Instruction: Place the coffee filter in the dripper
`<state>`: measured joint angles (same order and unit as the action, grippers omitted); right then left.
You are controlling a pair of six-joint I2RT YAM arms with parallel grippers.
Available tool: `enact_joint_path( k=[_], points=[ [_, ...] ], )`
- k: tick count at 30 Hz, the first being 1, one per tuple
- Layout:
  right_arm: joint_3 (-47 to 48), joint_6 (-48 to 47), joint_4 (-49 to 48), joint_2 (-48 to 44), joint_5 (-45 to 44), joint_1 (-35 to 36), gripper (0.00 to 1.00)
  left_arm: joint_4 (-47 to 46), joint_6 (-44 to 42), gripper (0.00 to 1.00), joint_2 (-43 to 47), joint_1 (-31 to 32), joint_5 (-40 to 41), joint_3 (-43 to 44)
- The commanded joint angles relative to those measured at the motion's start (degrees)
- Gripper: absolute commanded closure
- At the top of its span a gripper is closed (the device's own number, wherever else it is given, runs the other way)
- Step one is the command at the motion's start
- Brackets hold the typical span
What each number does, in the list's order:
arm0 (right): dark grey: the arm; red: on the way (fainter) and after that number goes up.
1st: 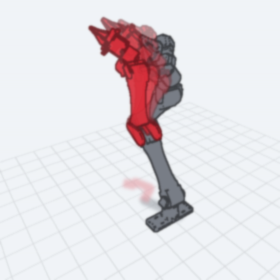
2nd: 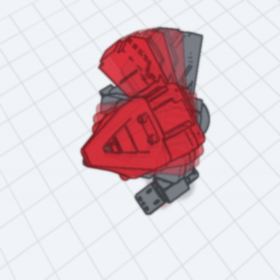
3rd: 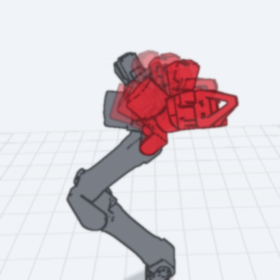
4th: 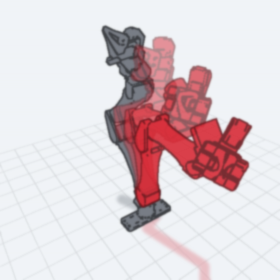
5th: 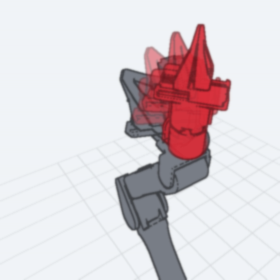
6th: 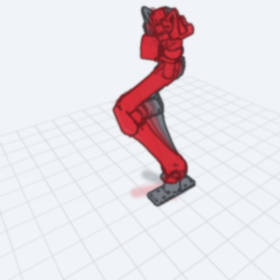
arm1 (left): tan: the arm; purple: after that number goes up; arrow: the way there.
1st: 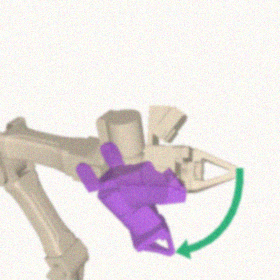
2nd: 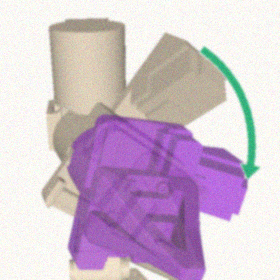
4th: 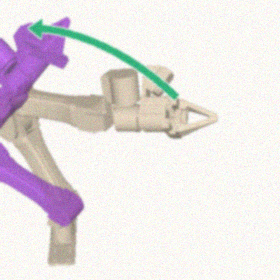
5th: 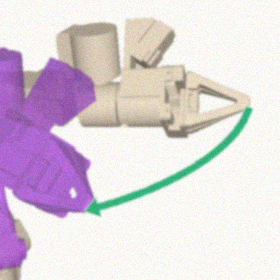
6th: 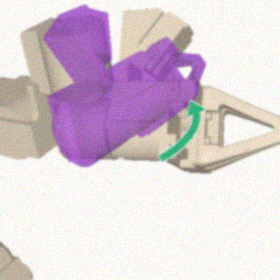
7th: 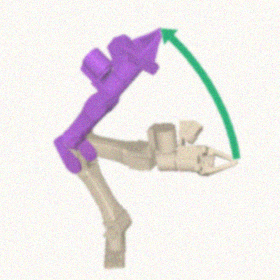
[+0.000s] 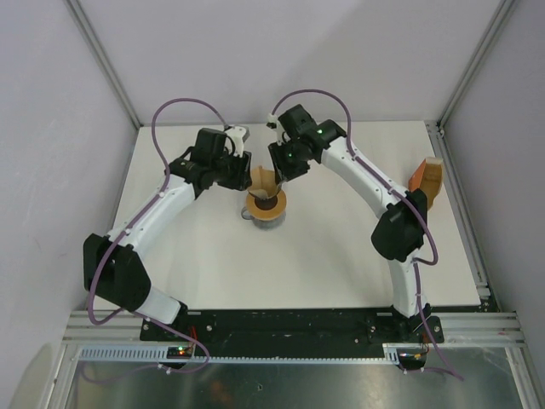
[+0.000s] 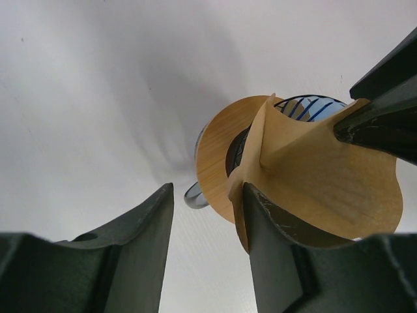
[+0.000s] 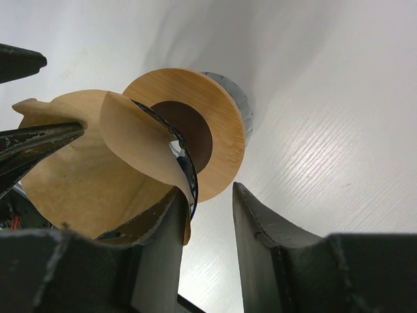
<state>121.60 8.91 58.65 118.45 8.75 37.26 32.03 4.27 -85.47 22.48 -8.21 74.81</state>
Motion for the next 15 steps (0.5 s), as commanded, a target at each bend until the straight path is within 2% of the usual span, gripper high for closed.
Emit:
enact_joint_path(
  k=[1,15],
  points=[
    [1.8,-1.0,-0.5,-3.5,-0.4,-0.9,0.60,-0.1,-2.1,0.48,0.6,-1.1,0.4,0.3],
    [7.6,-2.6,-2.5,-4.8,0.9,-0.4,0.50,-0.2,-3.0,0.34,2.1,-1.1,-1.1,5.8]
  ],
)
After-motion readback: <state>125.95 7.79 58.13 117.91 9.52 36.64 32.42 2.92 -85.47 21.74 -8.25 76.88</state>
